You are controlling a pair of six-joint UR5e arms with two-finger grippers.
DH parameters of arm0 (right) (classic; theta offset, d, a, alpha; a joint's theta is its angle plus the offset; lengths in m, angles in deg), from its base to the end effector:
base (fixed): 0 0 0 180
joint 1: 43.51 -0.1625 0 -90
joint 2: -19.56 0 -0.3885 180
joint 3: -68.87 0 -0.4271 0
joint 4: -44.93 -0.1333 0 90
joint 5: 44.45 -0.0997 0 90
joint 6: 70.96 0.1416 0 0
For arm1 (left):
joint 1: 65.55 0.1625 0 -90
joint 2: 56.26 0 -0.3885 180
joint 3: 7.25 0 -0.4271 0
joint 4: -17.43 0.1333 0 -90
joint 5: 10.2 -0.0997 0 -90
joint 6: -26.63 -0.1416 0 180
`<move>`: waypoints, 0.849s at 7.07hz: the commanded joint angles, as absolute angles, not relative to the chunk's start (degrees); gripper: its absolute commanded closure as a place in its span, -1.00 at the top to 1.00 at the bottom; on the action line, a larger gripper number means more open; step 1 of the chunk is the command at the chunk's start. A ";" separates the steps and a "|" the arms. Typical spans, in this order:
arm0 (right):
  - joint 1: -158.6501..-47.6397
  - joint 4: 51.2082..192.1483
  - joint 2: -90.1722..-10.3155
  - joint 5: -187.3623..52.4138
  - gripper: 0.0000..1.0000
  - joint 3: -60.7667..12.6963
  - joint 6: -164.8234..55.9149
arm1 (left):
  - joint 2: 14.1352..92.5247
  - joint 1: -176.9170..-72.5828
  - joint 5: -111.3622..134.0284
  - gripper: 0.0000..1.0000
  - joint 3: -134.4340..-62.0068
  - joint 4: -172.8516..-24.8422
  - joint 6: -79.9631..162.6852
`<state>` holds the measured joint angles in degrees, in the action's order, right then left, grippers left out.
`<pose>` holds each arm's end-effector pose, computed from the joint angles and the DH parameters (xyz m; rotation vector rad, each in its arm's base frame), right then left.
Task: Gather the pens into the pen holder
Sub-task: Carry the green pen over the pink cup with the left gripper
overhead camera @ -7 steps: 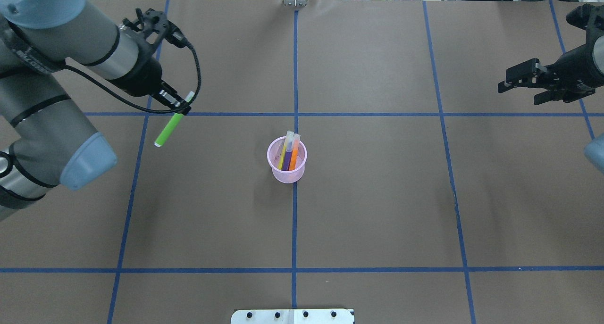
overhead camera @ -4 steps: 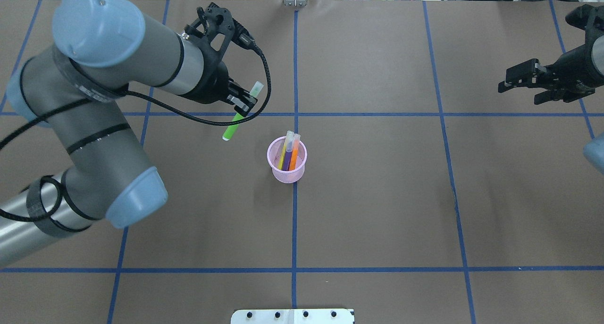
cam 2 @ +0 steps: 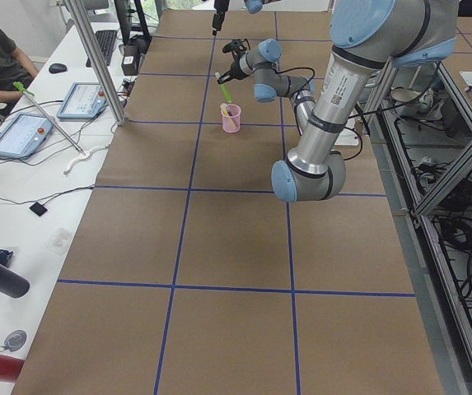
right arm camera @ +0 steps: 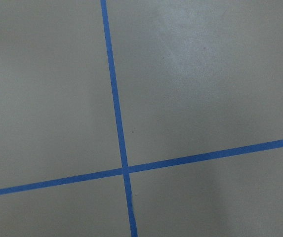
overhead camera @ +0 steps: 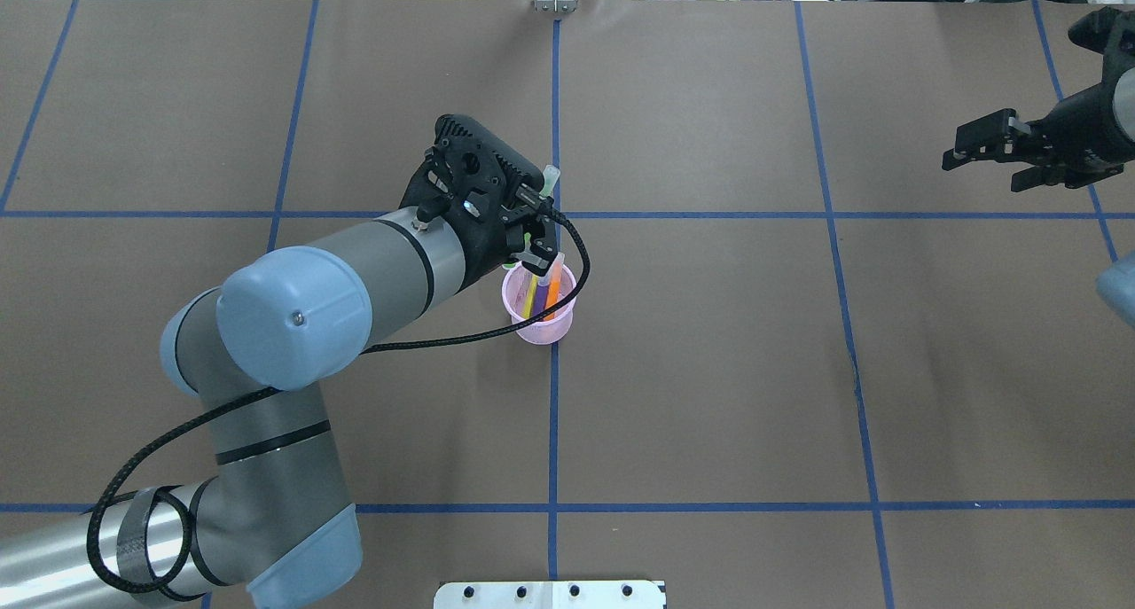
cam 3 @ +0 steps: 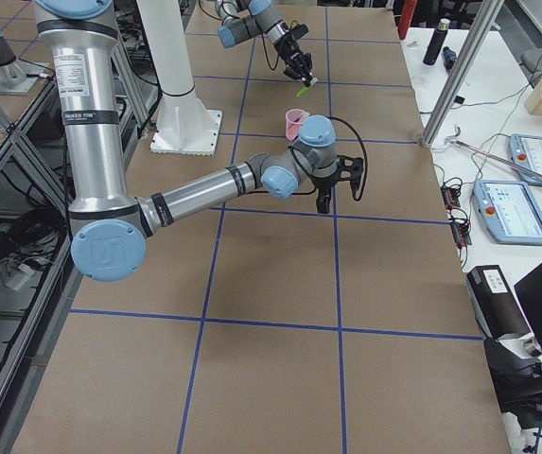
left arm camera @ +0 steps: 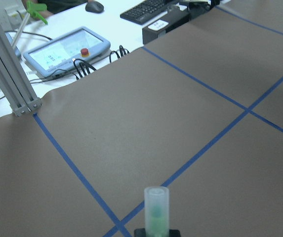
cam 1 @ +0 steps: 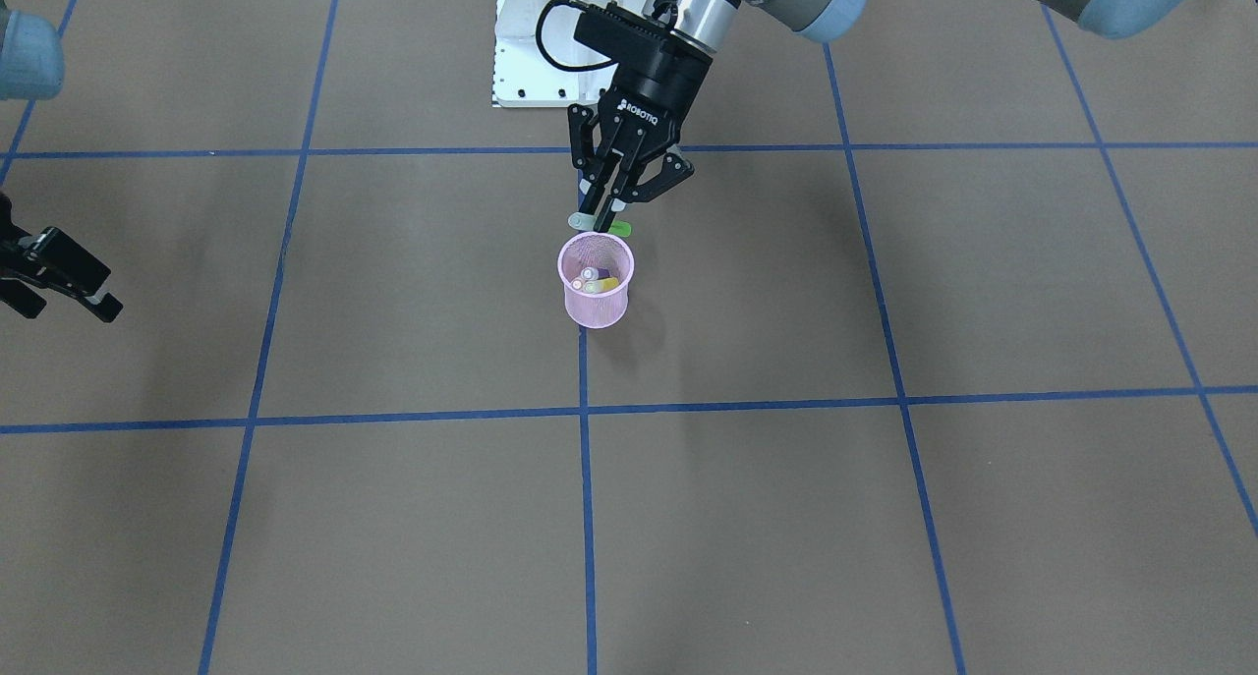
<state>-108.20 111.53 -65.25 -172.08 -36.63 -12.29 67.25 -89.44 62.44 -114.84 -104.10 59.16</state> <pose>-0.2075 -0.5483 0.4097 0.1338 -0.9600 0.2836 0.5045 -0.4154 0.0725 1.1219 0.9238 0.2613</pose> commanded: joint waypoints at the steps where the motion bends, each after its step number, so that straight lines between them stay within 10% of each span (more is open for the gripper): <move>1: -108.20 111.47 -65.25 -171.98 0.97 -36.33 -12.42 | 65.73 -86.57 56.87 -1.00 -112.21 -109.39 59.41; 6: -108.20 111.46 -65.25 -171.98 0.97 -35.63 -12.60 | 66.43 -83.48 55.10 -1.00 -109.12 -110.53 61.70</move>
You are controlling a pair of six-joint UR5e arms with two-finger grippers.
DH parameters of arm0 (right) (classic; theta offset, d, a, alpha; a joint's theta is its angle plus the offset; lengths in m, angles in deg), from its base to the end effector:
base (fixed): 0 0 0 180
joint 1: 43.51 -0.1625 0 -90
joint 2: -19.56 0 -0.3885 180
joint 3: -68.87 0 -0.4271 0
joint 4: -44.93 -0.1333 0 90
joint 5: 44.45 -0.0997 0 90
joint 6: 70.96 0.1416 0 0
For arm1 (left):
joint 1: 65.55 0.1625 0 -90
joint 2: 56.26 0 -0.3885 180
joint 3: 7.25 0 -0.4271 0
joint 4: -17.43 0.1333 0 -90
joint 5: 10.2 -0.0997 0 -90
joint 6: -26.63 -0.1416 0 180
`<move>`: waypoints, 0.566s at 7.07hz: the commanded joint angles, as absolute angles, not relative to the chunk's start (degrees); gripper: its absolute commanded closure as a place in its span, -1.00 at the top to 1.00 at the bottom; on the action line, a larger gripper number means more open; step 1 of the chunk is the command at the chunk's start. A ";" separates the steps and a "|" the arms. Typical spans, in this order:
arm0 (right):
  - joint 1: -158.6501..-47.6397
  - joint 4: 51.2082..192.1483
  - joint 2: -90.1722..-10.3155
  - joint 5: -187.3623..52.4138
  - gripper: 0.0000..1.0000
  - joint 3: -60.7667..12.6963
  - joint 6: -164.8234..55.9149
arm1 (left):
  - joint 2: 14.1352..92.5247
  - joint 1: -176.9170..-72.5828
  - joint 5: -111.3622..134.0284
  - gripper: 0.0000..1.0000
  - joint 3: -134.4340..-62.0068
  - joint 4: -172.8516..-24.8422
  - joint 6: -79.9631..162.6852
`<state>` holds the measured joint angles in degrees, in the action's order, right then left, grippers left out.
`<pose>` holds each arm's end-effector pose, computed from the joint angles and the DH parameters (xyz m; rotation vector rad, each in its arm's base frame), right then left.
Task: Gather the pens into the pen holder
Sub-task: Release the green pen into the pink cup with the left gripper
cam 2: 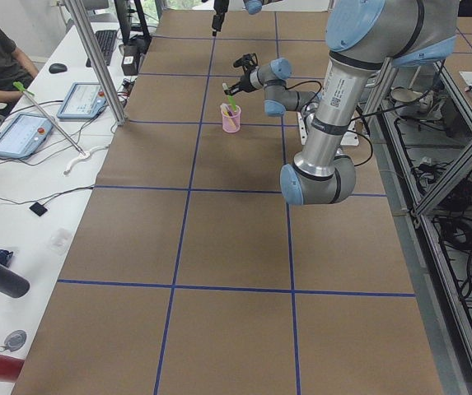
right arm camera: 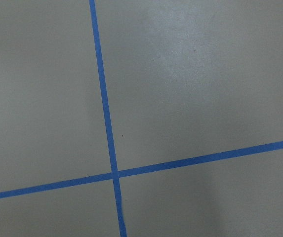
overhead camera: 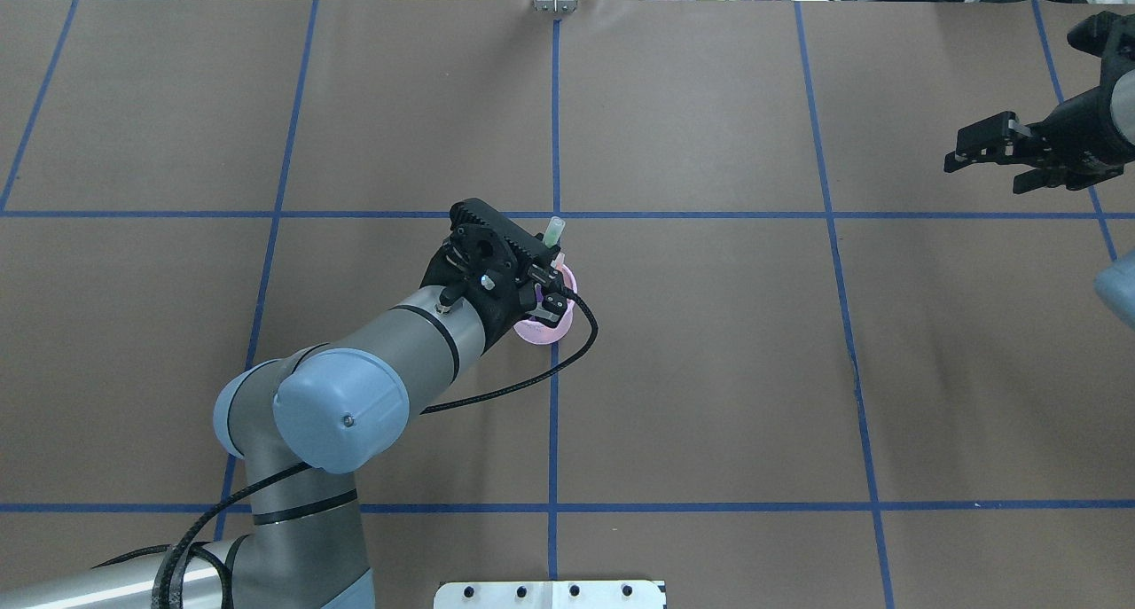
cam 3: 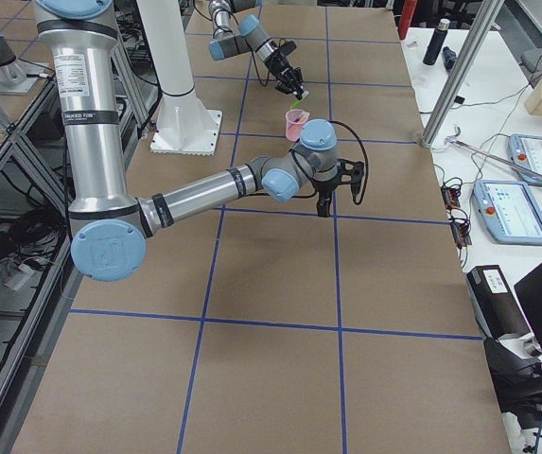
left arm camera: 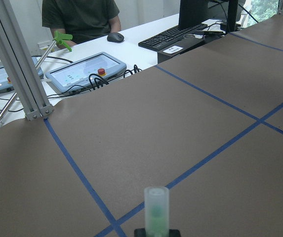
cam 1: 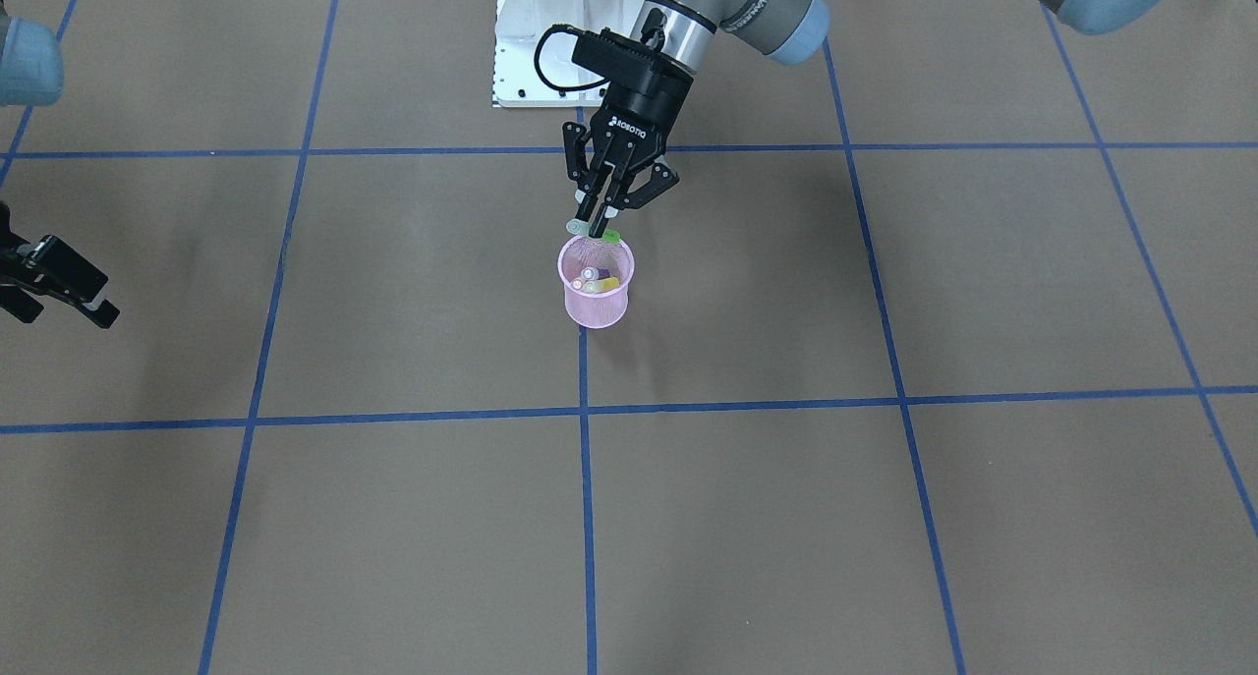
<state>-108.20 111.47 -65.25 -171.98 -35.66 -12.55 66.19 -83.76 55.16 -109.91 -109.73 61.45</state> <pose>-0.2083 -0.5505 0.4190 0.1249 -0.9496 0.2864 0.5581 -0.3861 0.1063 1.1241 0.9190 0.2195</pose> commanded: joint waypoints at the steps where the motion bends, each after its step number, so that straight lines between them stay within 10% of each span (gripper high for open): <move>1: -108.20 111.46 -65.25 -171.98 0.97 -35.63 -12.51 | 66.60 -83.48 55.02 -1.00 -107.81 -112.28 61.70; 3: -108.20 111.46 -65.25 -171.98 0.97 -35.63 -12.51 | 66.52 -83.48 55.10 -0.82 -107.19 -112.47 61.61; 4: -108.20 111.38 -65.16 -171.98 0.97 -35.72 -12.51 | 66.61 -83.48 55.10 -0.03 -107.18 -112.47 61.35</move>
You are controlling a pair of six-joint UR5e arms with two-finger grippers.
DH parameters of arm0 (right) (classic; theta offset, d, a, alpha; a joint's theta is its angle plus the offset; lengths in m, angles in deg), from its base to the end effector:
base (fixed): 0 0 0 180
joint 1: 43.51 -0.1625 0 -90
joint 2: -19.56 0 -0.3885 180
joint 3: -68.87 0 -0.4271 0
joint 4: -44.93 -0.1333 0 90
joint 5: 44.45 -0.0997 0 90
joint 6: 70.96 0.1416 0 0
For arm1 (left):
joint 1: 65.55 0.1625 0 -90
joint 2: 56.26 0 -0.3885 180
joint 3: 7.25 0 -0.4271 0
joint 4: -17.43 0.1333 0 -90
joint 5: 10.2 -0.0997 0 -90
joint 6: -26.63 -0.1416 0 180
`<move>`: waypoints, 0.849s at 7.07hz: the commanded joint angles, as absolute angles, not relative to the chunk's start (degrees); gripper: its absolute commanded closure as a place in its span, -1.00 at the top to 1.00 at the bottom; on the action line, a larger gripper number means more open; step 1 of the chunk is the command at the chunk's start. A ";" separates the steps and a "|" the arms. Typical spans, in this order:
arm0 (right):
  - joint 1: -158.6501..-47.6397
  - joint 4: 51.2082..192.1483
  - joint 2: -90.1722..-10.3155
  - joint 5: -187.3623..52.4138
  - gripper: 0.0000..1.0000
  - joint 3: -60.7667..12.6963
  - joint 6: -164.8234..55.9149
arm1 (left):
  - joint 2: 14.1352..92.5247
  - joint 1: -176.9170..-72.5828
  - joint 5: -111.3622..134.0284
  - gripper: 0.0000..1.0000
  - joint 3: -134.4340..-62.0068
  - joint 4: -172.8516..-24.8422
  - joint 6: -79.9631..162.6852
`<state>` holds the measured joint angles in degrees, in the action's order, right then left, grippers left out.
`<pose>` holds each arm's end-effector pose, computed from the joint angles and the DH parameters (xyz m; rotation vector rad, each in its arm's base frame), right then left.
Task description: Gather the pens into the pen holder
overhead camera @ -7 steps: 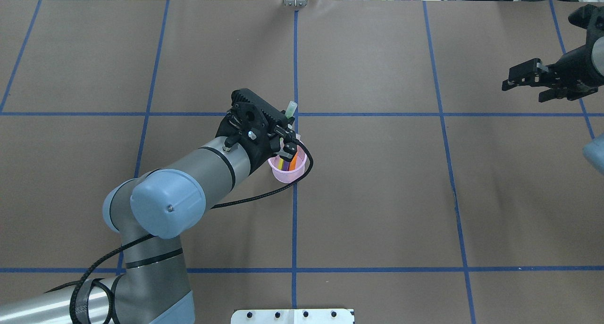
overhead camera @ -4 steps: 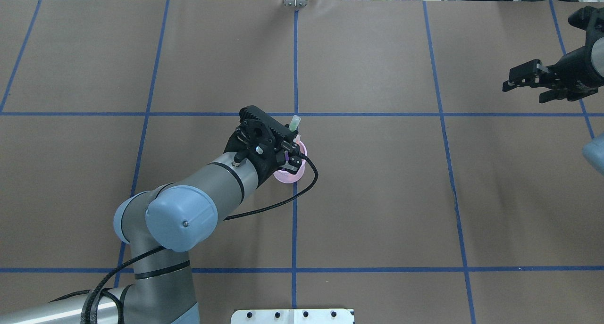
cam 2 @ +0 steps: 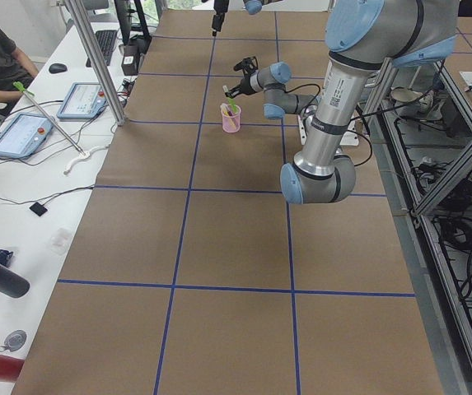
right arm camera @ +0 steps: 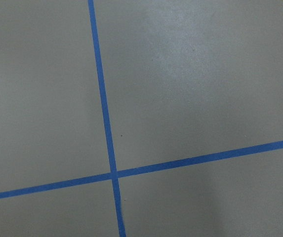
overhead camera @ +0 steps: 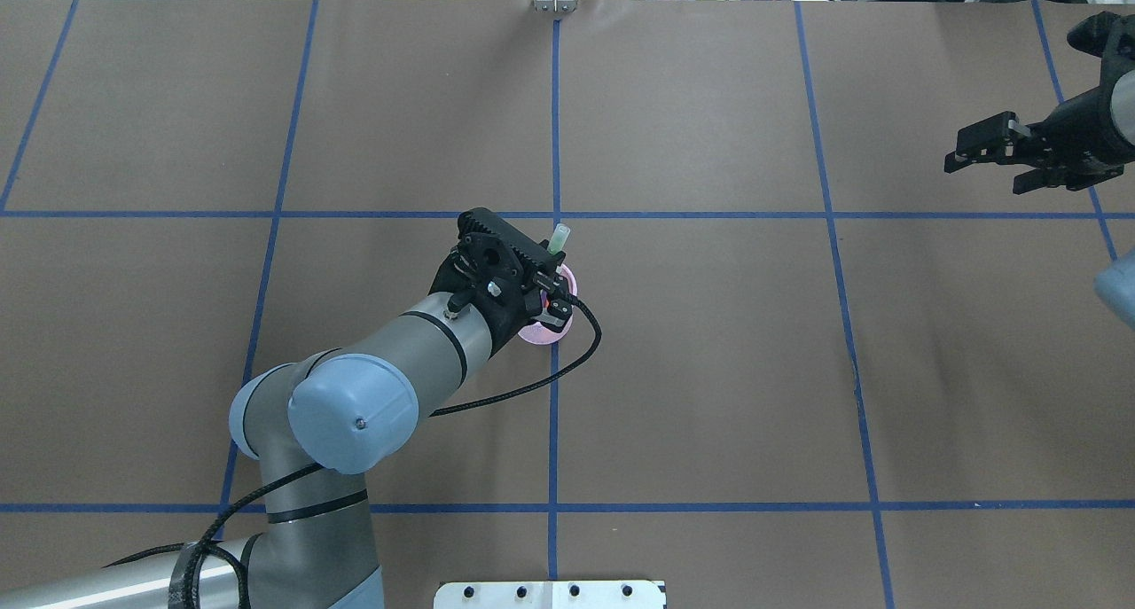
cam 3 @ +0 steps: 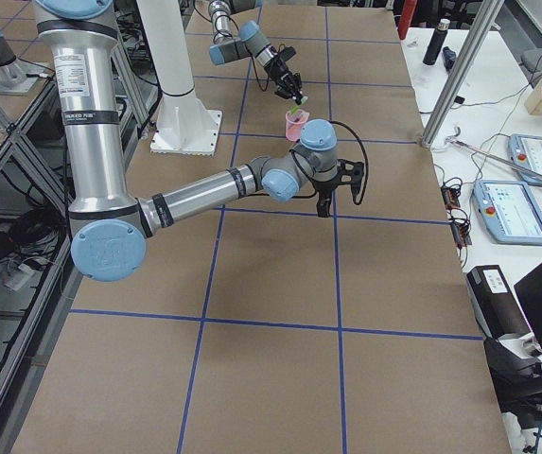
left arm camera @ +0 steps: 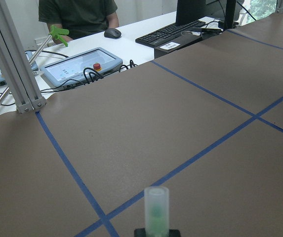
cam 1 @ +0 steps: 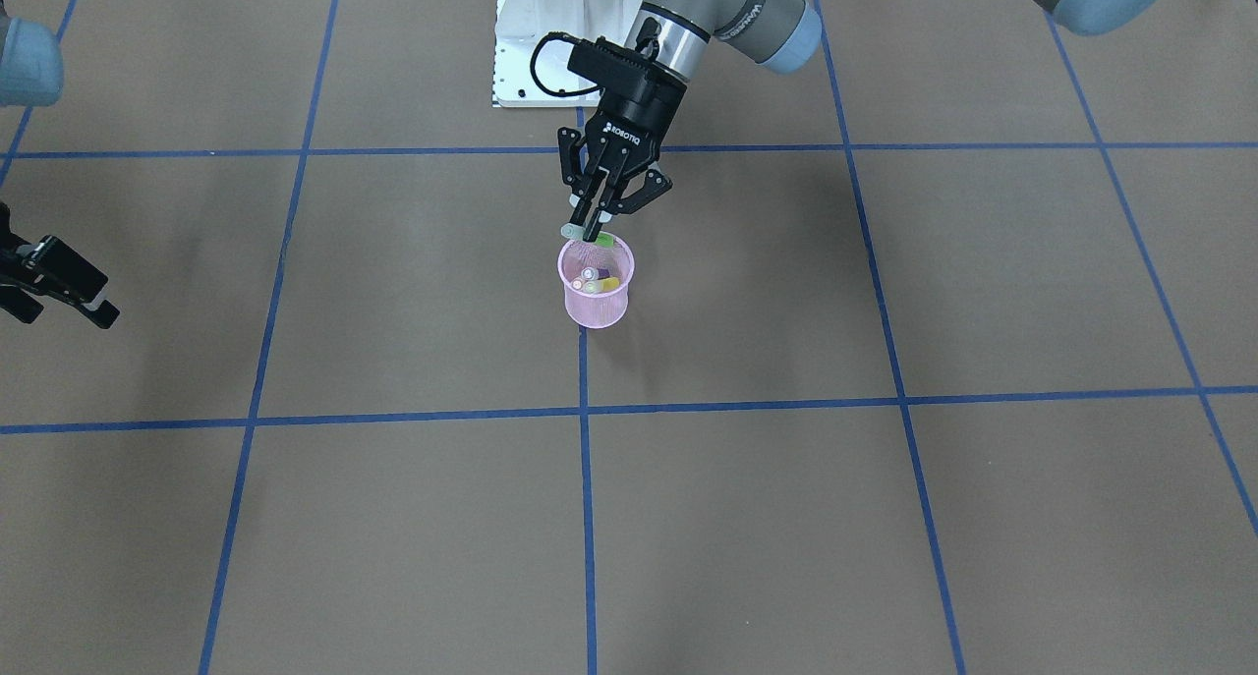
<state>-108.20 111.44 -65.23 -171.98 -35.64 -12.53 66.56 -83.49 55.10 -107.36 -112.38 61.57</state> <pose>-0.2084 -0.5507 0.4189 0.1251 -0.9499 0.2865 0.5720 -0.3875 0.1154 1.1255 0.9291 0.2179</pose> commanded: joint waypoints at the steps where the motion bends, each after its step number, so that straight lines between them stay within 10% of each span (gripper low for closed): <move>1: -108.20 111.38 -65.16 -171.98 0.97 -35.72 -12.51 | 66.61 -83.48 55.10 0.35 -107.18 -112.30 61.17; 2: -108.20 111.38 -65.16 -171.98 0.97 -35.89 -12.42 | 66.95 -83.75 55.19 0.76 -108.05 -112.29 61.26; 6: -108.20 111.46 -66.13 -168.65 0.97 -35.90 -12.59 | 49.70 -87.85 59.98 0.72 -121.03 -111.42 61.26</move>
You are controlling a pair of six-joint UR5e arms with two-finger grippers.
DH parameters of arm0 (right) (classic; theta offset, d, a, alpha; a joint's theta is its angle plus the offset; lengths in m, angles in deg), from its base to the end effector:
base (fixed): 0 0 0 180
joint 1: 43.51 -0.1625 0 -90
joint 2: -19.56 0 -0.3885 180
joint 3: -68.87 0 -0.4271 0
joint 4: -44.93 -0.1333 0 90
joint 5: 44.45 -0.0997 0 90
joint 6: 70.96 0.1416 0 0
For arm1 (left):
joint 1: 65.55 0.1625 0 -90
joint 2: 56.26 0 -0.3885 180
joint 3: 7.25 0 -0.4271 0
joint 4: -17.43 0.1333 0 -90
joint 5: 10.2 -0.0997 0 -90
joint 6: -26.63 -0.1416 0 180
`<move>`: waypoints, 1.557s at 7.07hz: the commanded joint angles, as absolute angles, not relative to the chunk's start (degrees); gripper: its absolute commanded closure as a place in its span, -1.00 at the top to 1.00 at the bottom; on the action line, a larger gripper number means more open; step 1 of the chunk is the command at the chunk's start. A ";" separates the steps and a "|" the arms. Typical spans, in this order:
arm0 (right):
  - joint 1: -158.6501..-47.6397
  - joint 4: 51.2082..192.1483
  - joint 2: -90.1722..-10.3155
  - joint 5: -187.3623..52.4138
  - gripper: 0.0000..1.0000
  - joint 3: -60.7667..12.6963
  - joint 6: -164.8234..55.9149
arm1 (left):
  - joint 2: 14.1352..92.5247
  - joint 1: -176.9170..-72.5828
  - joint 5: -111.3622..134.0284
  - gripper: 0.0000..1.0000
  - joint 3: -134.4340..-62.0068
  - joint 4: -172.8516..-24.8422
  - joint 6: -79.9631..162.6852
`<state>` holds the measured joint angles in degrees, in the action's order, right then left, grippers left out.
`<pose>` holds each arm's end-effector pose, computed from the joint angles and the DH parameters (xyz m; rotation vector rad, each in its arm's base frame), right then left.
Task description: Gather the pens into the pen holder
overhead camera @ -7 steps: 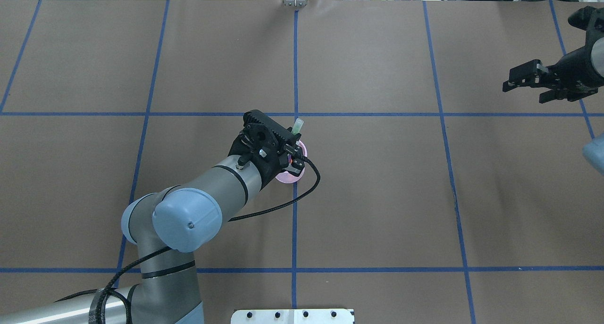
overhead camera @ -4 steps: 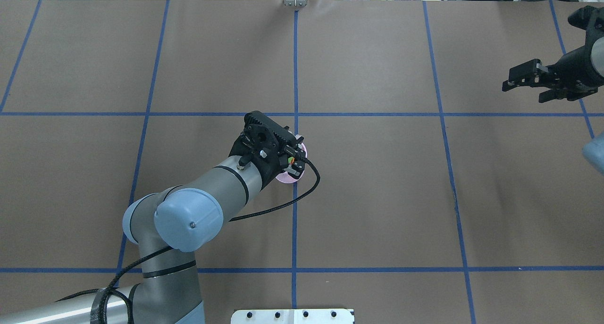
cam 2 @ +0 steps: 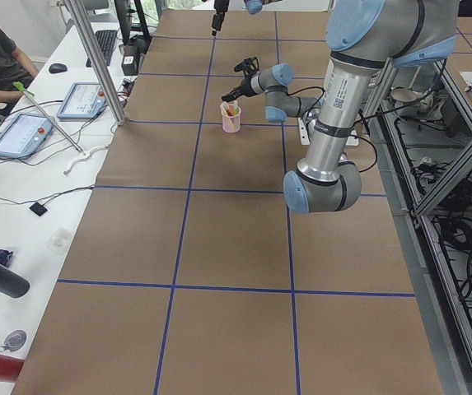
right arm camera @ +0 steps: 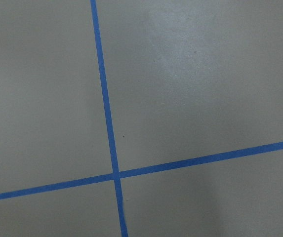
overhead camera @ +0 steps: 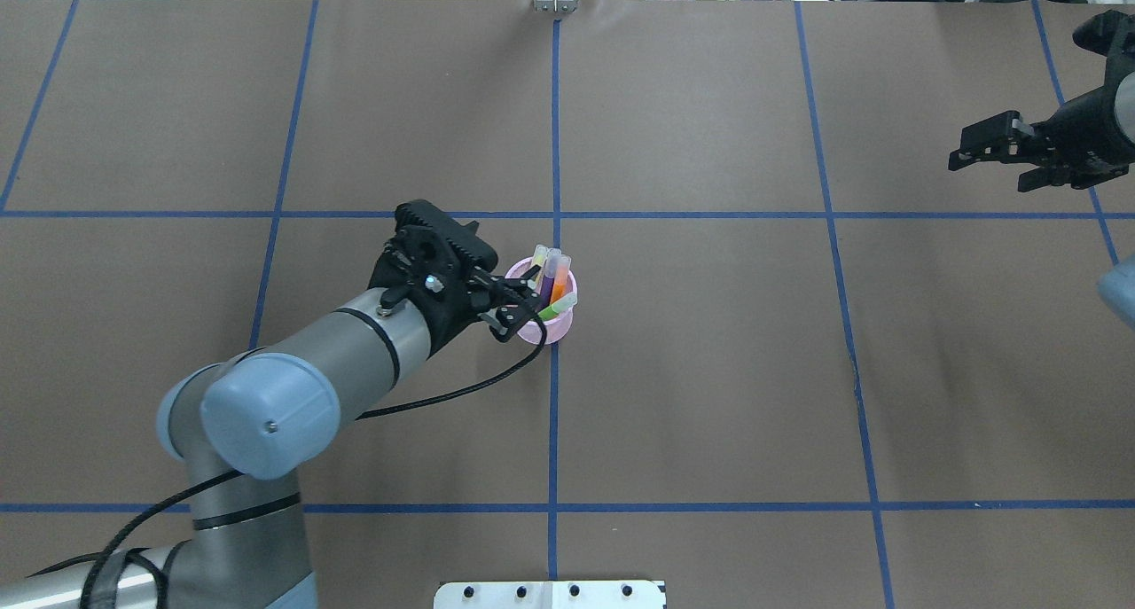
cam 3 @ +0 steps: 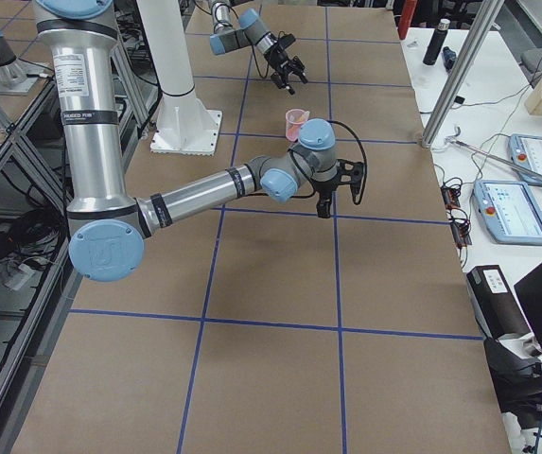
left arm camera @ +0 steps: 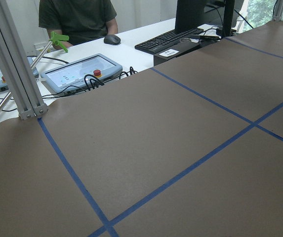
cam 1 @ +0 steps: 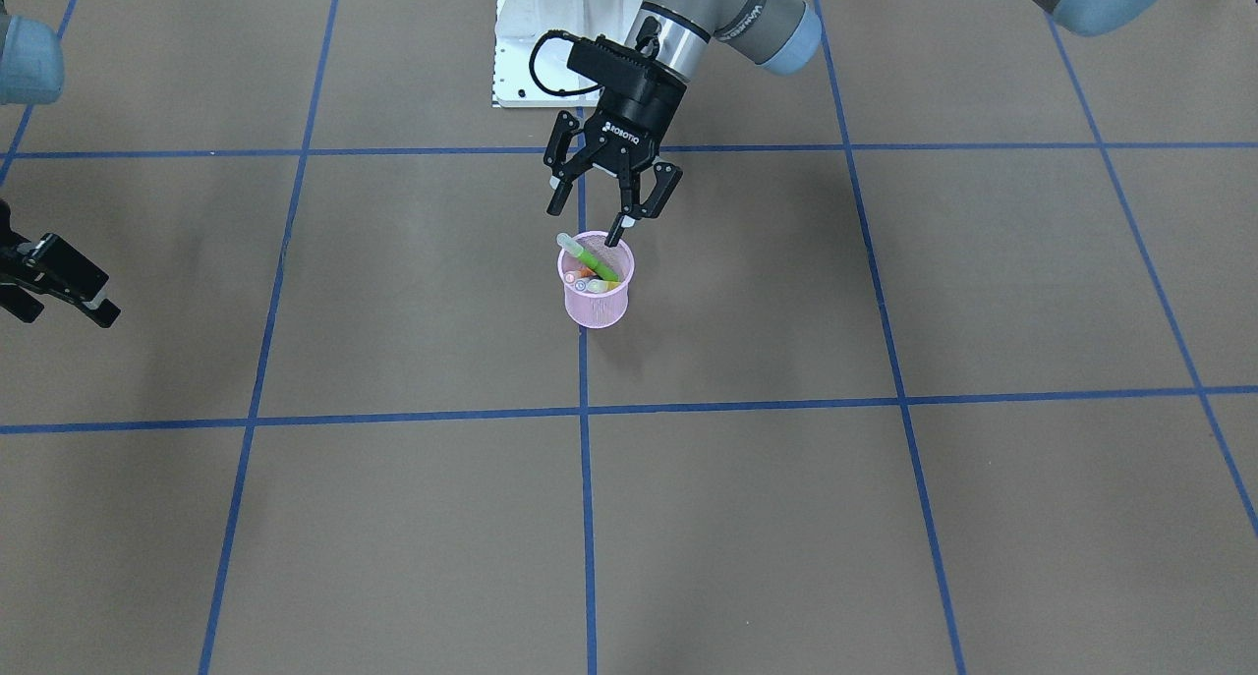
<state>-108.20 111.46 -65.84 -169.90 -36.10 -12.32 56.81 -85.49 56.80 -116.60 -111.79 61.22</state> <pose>-0.2039 -0.5509 0.4229 0.1465 -0.9255 0.3065 0.5100 -0.3857 0.1521 1.1182 0.9078 0.2227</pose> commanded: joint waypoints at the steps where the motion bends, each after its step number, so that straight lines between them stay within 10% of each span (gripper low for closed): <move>1: -108.29 111.38 -66.65 -168.03 0.97 -35.81 -12.60 | 42.86 -94.32 70.29 0.76 -123.07 -111.50 61.26; 6: -110.12 104.62 -75.60 -166.36 0.98 -35.54 -20.89 | 27.96 -136.49 121.50 0.98 -109.95 -102.36 44.17; 11: -126.82 105.66 -75.88 -179.71 0.98 -20.88 -44.03 | 37.04 -150.37 123.57 0.98 -101.03 -71.95 25.31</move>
<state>-124.40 105.30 -76.01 -177.23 -24.03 -39.91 33.23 -149.38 123.29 -100.97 -81.87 25.69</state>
